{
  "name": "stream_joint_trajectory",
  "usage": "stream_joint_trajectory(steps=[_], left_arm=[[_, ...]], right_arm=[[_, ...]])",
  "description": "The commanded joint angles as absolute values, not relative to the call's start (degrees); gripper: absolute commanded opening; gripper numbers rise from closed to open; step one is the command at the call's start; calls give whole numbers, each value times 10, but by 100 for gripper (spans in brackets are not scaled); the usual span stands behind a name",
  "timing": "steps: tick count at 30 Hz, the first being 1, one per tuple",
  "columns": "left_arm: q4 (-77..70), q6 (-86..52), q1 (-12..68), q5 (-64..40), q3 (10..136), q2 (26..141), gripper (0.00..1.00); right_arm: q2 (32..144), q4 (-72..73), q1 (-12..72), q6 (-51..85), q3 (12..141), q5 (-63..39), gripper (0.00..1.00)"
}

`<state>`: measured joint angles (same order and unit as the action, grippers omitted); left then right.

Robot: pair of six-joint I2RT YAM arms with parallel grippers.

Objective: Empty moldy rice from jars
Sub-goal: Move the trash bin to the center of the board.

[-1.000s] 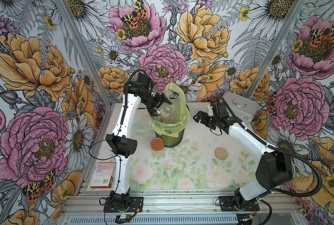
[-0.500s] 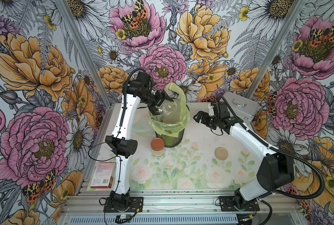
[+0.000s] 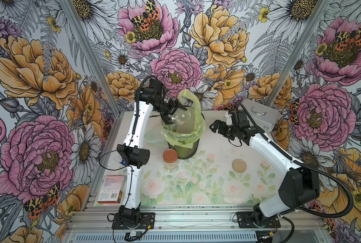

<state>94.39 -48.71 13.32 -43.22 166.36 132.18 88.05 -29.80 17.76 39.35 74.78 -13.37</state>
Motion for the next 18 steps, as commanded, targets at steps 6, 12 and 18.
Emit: stream_joint_trajectory(steps=[6, 12, 18], left_arm=[[795, -505, 152, -457, 1416, 1148, 0], [794, -496, 161, -458, 1346, 1126, 0], [796, -542, 139, -471, 1597, 1235, 0]], right_arm=[[855, -297, 177, 387, 723, -130, 100], [853, -297, 176, 385, 721, -131, 100], [851, -298, 176, 387, 721, -133, 100]])
